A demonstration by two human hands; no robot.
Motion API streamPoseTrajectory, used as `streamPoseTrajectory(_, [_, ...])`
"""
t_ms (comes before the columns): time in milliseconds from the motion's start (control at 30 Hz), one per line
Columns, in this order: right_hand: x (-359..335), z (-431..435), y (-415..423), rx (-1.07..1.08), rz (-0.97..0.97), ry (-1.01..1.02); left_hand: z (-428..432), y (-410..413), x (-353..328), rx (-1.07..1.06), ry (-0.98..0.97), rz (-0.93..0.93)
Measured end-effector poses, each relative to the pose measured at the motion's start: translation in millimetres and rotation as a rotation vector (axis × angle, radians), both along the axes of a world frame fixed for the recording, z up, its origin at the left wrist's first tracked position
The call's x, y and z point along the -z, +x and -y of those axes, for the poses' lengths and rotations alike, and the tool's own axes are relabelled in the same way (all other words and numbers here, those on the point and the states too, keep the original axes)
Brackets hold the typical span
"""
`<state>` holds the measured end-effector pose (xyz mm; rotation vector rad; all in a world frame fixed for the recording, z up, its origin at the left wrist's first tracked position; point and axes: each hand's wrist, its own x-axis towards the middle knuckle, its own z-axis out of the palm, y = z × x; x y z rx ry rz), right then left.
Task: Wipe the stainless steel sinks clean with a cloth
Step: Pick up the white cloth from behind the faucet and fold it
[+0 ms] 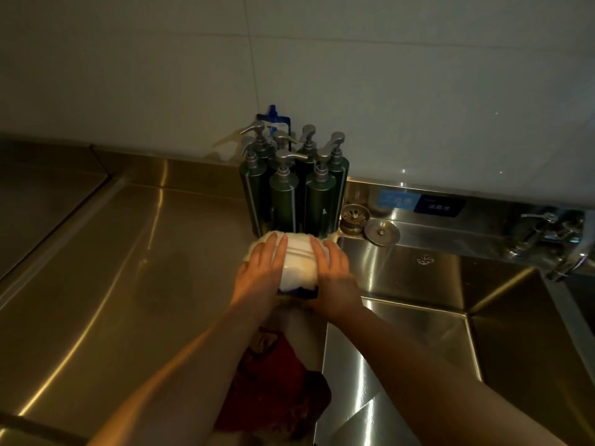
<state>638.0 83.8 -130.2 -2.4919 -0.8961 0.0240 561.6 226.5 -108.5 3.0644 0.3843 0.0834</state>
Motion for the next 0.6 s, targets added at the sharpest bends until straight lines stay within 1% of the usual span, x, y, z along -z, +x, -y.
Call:
streamPoseTrajectory(67, [4.9,-3.6,0.2,0.011,0.001,-0.016,3.7,0.6,3.6,-0.022,0.034,0.051])
streamPoseTrajectory(133, [9.9,-6.0,2.0,0.021,-0.001,-0.028,4.7,2.5,6.5,-0.026,0.018,0.12])
streamPoseTrajectory(267, [17.8,-11.1,7.9,0.04,-0.016,-0.004,-1.6,11.2,11.9,0.017,0.098,0.2])
streamPoseTrajectory(433, [18.6,-15.1,20.1,0.065,0.021,-0.024,-7.9,24.6,16.0,0.036,0.11,0.224])
streamPoseTrajectory(600, [16.2,-15.2,23.3,0.07,0.012,-0.035,-11.2,28.7,15.5,0.047,0.101,0.221])
